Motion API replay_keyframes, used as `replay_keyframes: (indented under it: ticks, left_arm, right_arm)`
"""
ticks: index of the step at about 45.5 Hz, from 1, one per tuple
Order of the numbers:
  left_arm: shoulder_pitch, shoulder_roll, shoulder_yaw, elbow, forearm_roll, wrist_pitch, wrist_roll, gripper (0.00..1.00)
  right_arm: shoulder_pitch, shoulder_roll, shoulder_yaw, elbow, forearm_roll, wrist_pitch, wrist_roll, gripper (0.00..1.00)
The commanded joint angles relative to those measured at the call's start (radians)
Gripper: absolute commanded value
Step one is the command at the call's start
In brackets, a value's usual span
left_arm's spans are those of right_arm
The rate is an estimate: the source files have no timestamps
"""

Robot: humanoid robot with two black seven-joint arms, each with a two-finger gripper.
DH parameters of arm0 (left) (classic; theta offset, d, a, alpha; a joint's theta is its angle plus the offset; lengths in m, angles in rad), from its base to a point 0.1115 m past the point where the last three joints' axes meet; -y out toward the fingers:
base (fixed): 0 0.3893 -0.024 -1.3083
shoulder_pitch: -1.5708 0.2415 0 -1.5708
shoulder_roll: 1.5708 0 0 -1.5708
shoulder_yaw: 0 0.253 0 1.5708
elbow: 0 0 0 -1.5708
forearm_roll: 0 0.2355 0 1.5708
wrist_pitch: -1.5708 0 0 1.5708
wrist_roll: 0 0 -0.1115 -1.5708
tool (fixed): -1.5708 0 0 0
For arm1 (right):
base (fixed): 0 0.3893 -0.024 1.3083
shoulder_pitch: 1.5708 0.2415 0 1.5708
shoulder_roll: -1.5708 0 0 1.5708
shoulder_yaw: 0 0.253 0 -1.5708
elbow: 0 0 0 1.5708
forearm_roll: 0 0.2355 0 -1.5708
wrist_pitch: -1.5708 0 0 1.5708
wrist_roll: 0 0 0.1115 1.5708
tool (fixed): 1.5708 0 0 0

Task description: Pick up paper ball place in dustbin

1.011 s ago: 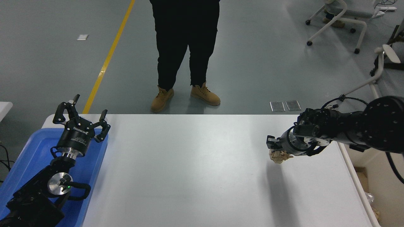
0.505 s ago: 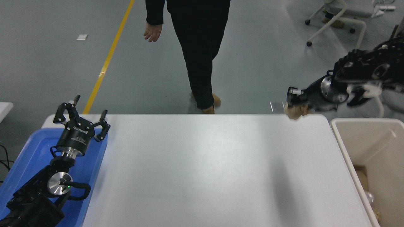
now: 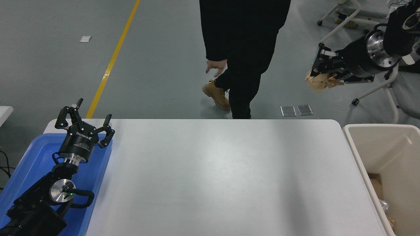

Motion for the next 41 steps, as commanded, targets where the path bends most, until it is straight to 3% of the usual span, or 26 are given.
replay_keyframes:
  ticks: [1,11,25,41]
  left_arm:
    - [0.0,-0.001,0.0,-0.001,0.0,-0.001,0.0,0.98]
    - [0.0,-0.001,0.0,-0.001,0.0,0.0,0.0,0.98]
    - [0.0,-0.001,0.0,-0.001,0.0,0.0,0.0,0.98]
    - [0.0,-0.001,0.0,-0.001,0.0,-0.001,0.0,0.98]
  right_arm:
    - [-0.138,-0.1,-0.026,-0.141,0.005,-0.103,-0.005,0.0]
    - [-0.402,-0.202,0.0,-0.32,0.022,-0.311,-0.006,0.0]
    - [-0.94,-0.187,0.11,-0.722,0.382,-0.403,-0.006,0.0]
    - [-1.396,-0.03,0.489,-1.084,0.384,-0.433,-0.005,0.0]
